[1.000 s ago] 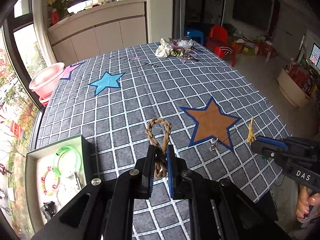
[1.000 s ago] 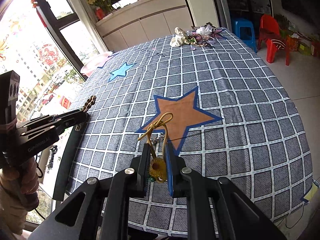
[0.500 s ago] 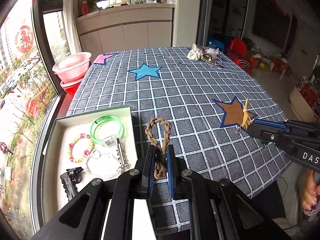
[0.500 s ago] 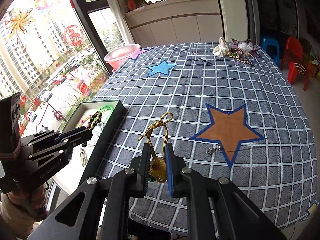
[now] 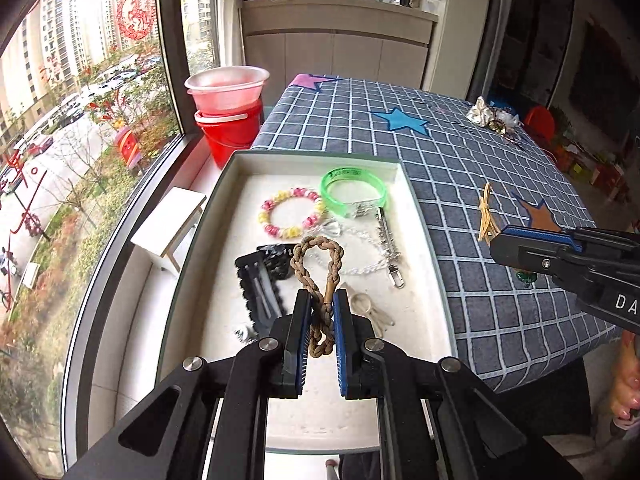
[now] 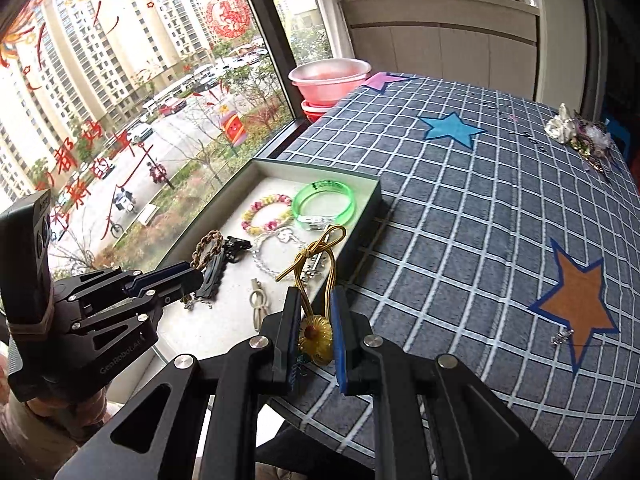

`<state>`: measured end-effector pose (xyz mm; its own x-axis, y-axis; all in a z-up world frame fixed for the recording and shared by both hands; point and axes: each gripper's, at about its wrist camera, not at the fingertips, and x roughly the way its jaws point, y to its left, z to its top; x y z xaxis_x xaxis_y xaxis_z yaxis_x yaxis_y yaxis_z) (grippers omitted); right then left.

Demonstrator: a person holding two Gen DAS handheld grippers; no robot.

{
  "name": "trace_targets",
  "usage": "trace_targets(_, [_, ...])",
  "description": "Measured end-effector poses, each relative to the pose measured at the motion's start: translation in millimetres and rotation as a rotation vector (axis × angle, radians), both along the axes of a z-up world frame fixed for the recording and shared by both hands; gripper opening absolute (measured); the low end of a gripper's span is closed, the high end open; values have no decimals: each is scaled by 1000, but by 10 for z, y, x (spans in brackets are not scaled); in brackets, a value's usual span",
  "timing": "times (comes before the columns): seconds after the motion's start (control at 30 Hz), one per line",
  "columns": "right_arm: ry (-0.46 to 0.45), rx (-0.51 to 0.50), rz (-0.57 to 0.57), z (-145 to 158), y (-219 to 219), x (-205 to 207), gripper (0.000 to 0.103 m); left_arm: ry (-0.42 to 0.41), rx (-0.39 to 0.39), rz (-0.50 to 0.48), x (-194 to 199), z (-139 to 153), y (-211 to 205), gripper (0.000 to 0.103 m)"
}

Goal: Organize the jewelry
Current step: 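Carry the braided bracelet into the white box with left while right carries the yellow keychain there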

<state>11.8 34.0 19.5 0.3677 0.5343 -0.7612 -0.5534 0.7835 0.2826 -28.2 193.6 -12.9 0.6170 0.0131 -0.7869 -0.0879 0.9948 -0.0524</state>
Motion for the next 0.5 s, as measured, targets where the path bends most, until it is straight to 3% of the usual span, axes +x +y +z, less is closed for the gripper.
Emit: trace_targets(0.5, [92,-37,163,-324,712,-125,16,84,-21,27,-118,-324,261,19])
